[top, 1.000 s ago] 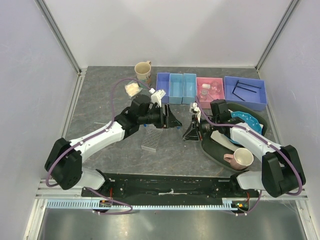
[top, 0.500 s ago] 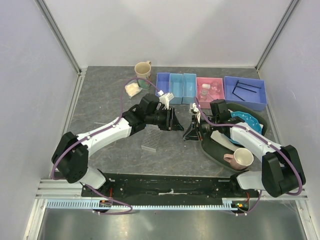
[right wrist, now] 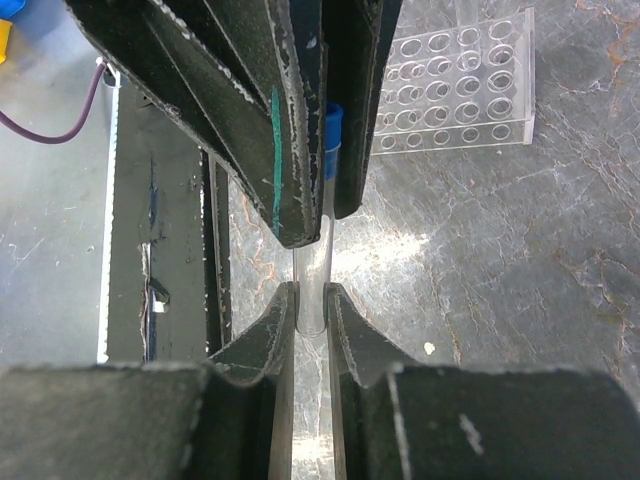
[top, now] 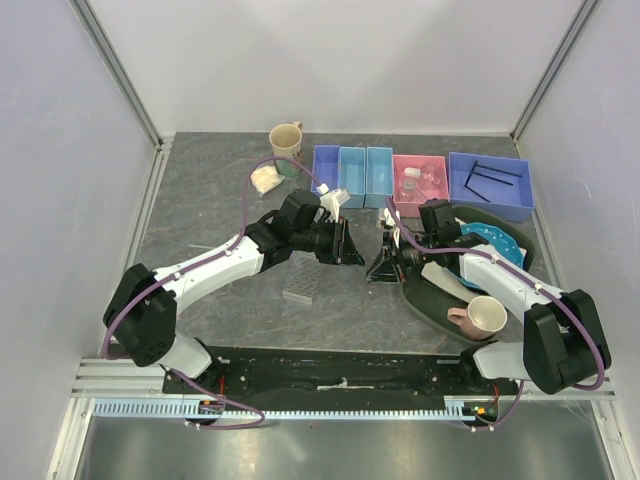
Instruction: Organize the chemistry lab equipment
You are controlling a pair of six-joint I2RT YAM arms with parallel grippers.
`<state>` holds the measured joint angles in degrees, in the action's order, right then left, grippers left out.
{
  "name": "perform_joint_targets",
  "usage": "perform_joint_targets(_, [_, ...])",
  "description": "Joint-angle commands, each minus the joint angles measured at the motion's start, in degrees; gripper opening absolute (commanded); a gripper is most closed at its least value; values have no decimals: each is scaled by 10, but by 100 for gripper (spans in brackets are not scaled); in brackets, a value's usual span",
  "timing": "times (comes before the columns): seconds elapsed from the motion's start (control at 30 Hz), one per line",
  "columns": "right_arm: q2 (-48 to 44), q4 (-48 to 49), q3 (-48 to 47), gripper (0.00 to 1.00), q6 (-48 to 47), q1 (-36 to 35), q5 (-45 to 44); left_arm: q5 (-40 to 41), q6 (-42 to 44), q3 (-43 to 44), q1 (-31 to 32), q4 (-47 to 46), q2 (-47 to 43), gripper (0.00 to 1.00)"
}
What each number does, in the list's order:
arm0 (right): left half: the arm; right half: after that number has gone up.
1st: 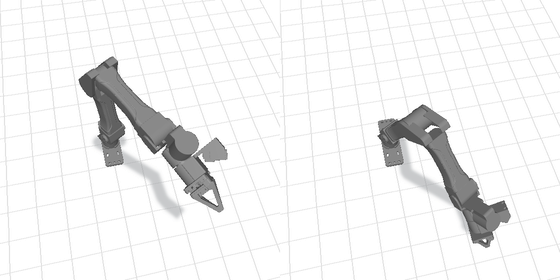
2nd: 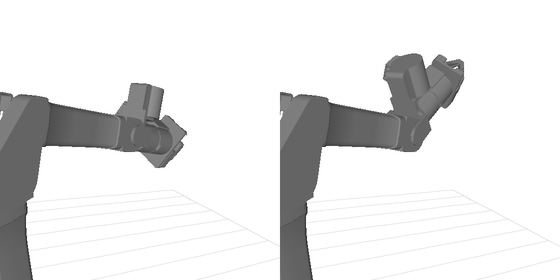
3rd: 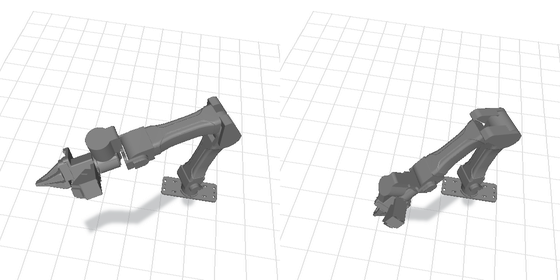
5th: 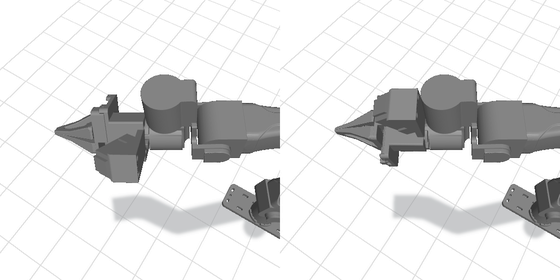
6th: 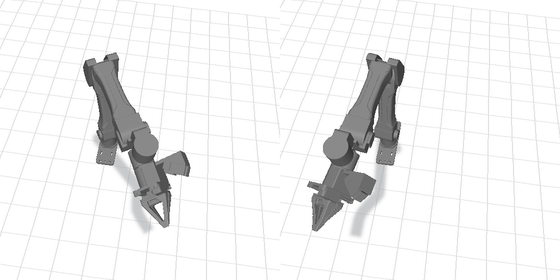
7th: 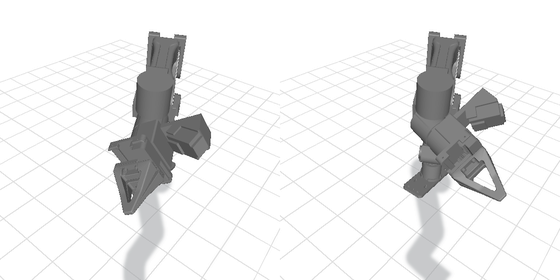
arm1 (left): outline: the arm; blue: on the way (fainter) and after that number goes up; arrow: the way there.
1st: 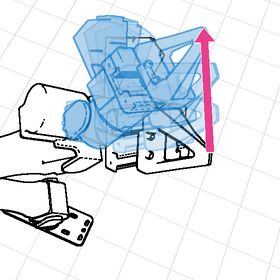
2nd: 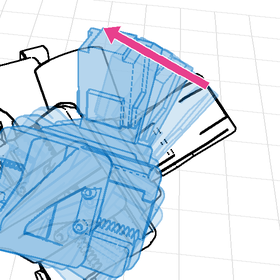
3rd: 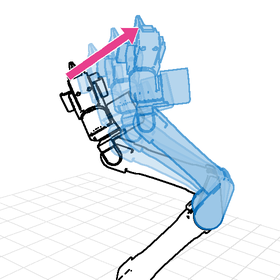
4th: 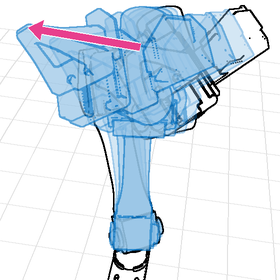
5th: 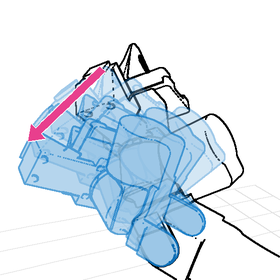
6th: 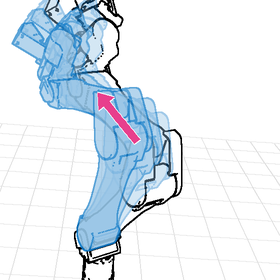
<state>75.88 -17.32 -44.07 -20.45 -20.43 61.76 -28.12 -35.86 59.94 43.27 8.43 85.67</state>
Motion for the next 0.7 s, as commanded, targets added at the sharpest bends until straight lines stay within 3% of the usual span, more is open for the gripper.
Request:
perform_joint_targets(0.0, [4, -3, -23, 12, -29, -3, 9, -8, 20, 12, 2, -9, -12, 29])
perform_joint_targets(0.1, [6, -10, -25, 12, -38, -4, 8, -9, 21, 11, 2, -11, -14, 26])
perform_joint_targets(0.27, [9, -32, -31, 15, -61, -5, 8, -3, 26, -5, 1, -23, -33, 9])
perform_joint_targets(0.33, [9, -40, -33, 19, -71, -5, 9, 3, 32, -11, 2, -23, -40, 7])
perform_joint_targets(0.43, [7, -52, -35, 33, -85, -5, 10, 18, 40, -23, 2, -23, -56, 5])
perform_joint_targets(0.47, [8, -56, -36, 45, -90, -5, 10, 24, 41, -27, 1, -23, -61, 4])
perform_joint_targets(0.67, [9, -97, -48, 80, -145, -6, -4, 85, 62, -77, -5, -17, -132, 2])
